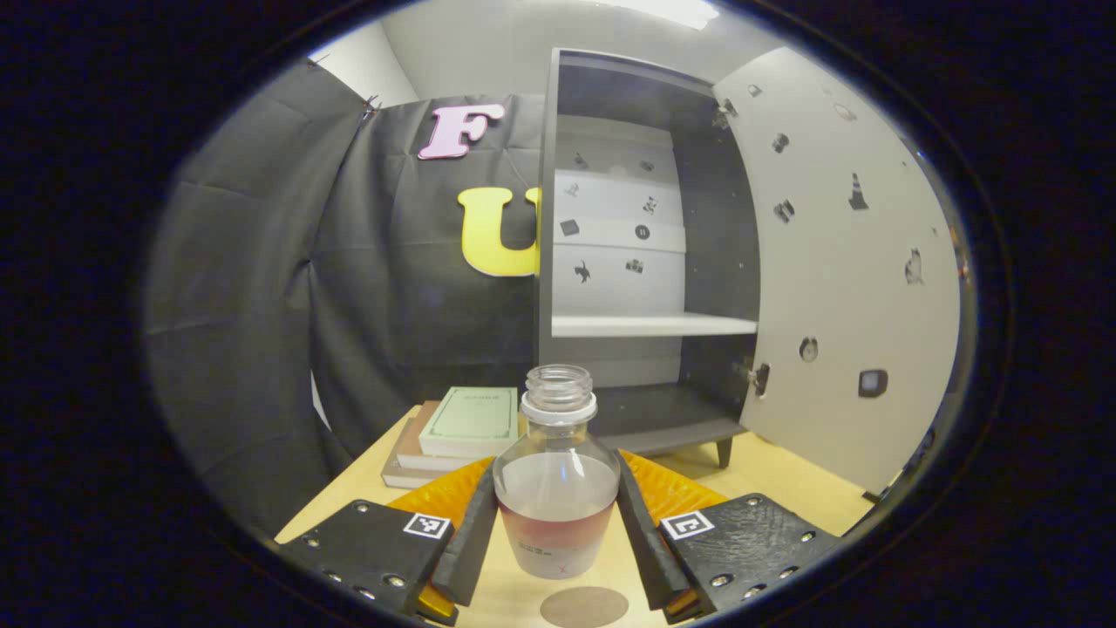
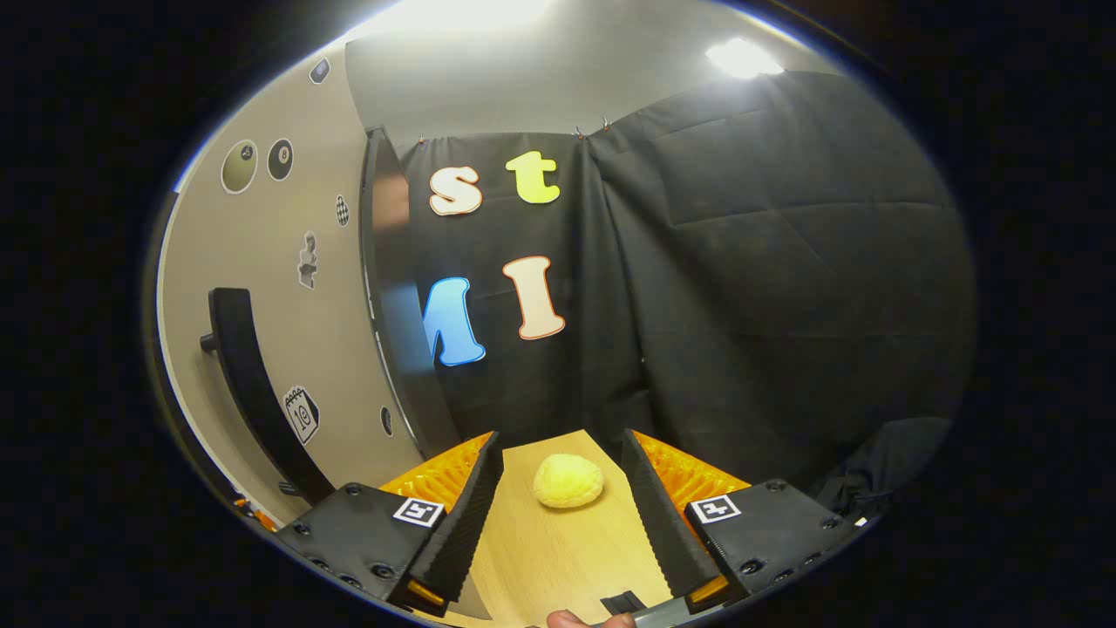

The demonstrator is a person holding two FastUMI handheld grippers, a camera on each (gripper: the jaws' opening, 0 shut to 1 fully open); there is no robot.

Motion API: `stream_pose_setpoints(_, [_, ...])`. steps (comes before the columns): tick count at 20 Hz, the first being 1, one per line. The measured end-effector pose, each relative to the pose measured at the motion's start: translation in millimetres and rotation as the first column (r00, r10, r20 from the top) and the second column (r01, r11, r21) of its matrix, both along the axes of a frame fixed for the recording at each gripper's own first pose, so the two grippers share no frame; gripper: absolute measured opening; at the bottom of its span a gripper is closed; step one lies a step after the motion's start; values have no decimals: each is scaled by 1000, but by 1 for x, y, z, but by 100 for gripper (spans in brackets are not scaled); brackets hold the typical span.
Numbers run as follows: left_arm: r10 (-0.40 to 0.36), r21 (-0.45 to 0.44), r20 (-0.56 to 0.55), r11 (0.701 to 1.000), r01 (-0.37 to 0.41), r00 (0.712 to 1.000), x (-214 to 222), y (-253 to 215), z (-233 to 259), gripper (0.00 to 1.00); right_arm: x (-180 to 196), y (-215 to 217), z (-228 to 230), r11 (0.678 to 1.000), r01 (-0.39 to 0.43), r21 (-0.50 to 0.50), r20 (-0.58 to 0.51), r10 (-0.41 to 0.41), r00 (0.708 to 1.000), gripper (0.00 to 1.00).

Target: Open the cabinet door with the right hand, grasp the bottle in the cabinet with the left hand and place it on the coaster, then close the cabinet door with the right hand.

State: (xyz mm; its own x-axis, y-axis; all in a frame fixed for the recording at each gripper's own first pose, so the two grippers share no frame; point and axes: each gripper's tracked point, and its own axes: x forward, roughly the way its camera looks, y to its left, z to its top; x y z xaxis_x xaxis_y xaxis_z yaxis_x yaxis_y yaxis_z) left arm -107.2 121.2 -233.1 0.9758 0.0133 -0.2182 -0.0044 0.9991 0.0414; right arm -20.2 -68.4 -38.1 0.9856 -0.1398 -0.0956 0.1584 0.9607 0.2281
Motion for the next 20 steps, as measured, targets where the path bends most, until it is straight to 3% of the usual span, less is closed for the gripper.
stream_pose_setpoints(6, [-43, -25, -92, 999, 41, 995, -27, -30, -84, 73, -11, 10, 6, 999, -34, -25, 8, 34, 999, 88])
stream_pose_setpoints(11, [-33, -6, -84, 999, 32, 996, -26, -36, -104, 72, -19, 16, -3, 997, -69, -42, -41, 67, 997, 88])
stream_pose_setpoints(12, [-28, 5, -92, 1000, 29, 995, -27, -34, -110, 71, -19, 20, 1, 995, -83, -48, -37, 81, 996, 80])
stream_pose_setpoints(20, [-1, 17, -109, 1000, 2, 994, -49, -30, -121, 75, -17, 30, -5, 987, -113, -112, -50, 108, 993, 80])
